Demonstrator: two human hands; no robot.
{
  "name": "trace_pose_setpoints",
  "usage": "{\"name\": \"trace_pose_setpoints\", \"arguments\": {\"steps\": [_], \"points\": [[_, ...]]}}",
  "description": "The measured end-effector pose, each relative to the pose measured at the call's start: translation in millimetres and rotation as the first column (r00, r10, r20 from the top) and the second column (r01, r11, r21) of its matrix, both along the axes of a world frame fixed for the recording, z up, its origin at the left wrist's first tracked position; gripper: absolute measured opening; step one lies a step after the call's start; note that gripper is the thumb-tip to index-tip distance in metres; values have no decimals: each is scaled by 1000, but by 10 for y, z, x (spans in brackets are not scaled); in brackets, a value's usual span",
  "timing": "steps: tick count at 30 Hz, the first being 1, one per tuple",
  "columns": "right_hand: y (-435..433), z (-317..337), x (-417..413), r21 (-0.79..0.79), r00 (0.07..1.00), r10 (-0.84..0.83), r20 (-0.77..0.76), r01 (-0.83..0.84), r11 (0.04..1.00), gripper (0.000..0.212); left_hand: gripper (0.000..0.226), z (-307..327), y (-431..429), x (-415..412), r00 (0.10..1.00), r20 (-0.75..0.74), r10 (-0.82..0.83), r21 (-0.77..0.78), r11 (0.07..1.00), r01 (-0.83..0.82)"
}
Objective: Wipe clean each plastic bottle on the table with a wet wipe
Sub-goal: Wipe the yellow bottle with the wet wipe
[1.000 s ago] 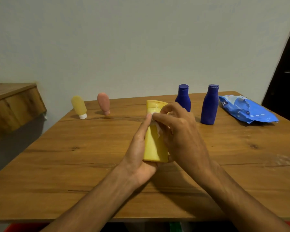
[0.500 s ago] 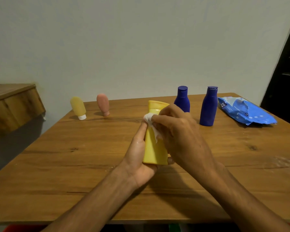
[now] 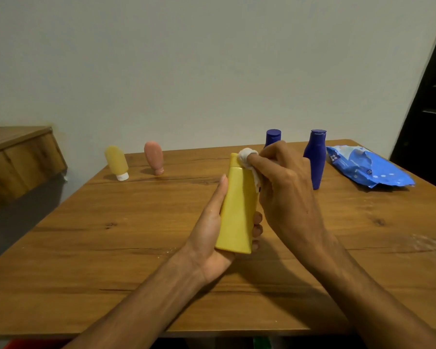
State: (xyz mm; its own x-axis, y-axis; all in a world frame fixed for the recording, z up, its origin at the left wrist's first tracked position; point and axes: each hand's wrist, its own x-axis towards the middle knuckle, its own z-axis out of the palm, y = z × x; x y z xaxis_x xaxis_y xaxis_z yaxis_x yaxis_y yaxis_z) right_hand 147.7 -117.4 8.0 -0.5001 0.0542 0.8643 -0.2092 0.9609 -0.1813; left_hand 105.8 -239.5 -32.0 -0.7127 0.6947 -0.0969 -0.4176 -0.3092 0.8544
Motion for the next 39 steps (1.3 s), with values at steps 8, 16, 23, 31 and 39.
{"name": "trace_pose_setpoints", "arguments": {"steps": [8,16,23,31,39], "points": [[-29,-40,-3,41,998,41,53,-43,998,30,64,-2,-1,-9,1000,23,16,5,1000,-17],[-81,-39,56,-34,981,67,183,-62,997,40,62,17,-13,-88,996,77,52,98,993,-59],[-76,79,49,-98,994,-10,106,21,995,34,62,63,-33,-79,997,75,5,100,995,-12],[-286,10,142,37,961,137,239,-150,988,20,64,145,-114,-136,971,170,170,110,976,-190],[-230,93,152,-94,916,151,371,-125,988,39,63,128,-56,-98,953,216,211,96,967,-236]]}}
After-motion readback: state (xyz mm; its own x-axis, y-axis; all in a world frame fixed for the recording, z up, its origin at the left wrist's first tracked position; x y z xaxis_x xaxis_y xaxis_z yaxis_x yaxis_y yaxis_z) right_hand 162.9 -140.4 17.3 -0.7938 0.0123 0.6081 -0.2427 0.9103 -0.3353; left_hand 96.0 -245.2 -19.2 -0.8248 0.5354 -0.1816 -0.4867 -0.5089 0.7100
